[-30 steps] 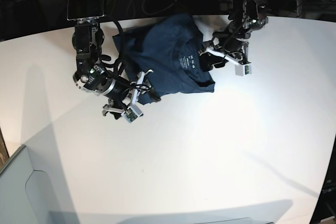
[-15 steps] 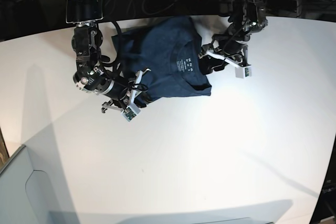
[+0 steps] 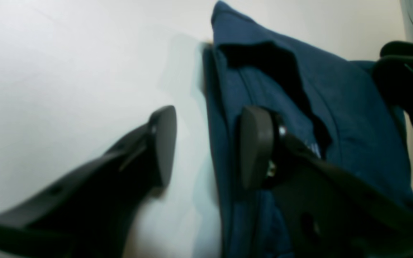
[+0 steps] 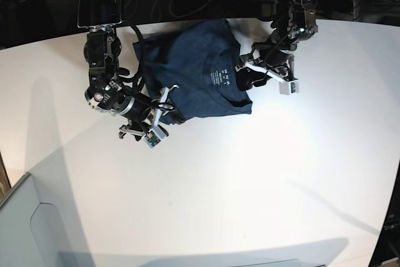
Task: Fold the T-shirt properly
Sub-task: 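Grasp the bundle edges with both grippers and tuck them in, then press the bundle edge with the left gripper to square it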
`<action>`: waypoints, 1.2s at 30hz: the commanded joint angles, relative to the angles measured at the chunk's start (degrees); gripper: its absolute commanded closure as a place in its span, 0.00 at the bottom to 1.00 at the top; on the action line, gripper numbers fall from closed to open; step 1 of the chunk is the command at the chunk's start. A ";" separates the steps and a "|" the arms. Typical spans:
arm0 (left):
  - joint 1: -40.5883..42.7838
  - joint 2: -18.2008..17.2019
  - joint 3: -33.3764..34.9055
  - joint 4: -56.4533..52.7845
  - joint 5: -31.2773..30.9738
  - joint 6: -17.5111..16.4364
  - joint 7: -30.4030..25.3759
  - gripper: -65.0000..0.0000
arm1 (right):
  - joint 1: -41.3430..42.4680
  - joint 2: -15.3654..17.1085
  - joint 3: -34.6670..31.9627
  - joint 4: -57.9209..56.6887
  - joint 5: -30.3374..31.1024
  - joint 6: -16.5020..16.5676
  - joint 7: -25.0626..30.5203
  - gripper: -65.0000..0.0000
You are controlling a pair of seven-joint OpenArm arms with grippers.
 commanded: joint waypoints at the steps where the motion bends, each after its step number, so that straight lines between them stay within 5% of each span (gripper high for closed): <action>1: 1.14 -0.01 -0.05 0.87 2.06 1.69 3.41 0.56 | 1.00 0.04 0.74 1.90 0.83 0.41 1.39 0.39; 6: 2.72 -0.10 -0.31 9.75 1.97 1.69 3.58 0.56 | -2.78 0.48 7.42 10.87 1.01 0.49 0.95 0.18; 11: 3.87 -0.10 -0.31 16.43 2.06 1.69 4.11 0.56 | -10.96 0.48 10.14 22.03 1.01 0.49 0.95 0.18; 22: 1.23 0.43 1.54 12.65 2.06 1.69 4.02 0.56 | -26.96 -1.10 9.62 29.86 1.09 0.67 1.47 0.19; 36: 1.32 -0.63 -4.62 13.36 1.35 1.42 4.11 0.56 | -30.74 -1.28 9.88 24.58 1.09 0.67 1.56 0.18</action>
